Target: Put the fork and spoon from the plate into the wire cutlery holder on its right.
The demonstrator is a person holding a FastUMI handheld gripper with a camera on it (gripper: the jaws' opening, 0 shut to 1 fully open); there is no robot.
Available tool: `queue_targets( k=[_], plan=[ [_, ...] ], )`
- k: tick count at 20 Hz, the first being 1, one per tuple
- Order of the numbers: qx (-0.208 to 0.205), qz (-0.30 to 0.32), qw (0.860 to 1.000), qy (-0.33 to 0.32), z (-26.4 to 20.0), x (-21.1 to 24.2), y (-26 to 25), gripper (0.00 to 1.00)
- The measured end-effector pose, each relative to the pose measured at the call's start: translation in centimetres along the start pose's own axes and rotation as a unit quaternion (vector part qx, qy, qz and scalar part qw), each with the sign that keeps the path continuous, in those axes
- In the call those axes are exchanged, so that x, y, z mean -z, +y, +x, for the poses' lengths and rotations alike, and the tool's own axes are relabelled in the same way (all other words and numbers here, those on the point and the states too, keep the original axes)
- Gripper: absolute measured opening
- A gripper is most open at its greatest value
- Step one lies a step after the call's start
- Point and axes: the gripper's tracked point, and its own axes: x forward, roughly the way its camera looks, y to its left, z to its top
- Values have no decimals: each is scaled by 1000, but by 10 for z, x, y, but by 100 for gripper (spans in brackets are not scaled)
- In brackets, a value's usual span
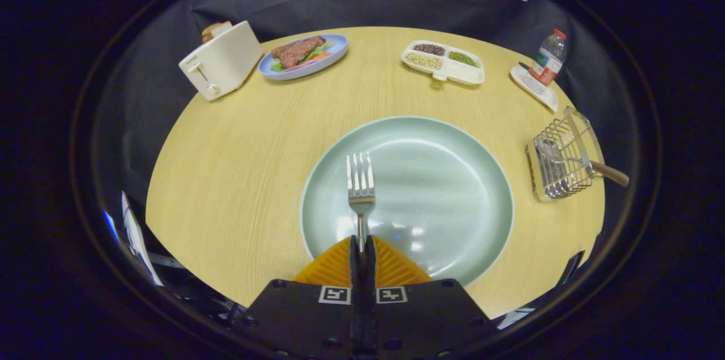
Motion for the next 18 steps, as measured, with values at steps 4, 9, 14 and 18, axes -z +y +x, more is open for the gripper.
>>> queue_targets(
  k=[4, 9, 14, 18],
  plan=[
    [-4, -1, 1000, -11, -14, -10, -12, 1],
    [3, 15, 999, -39, -42, -27, -54, 1],
    [24, 44, 996, -70, -67, -42, -113, 1],
    [36, 71, 993, -90, -90, -47, -162, 1]
  ],
)
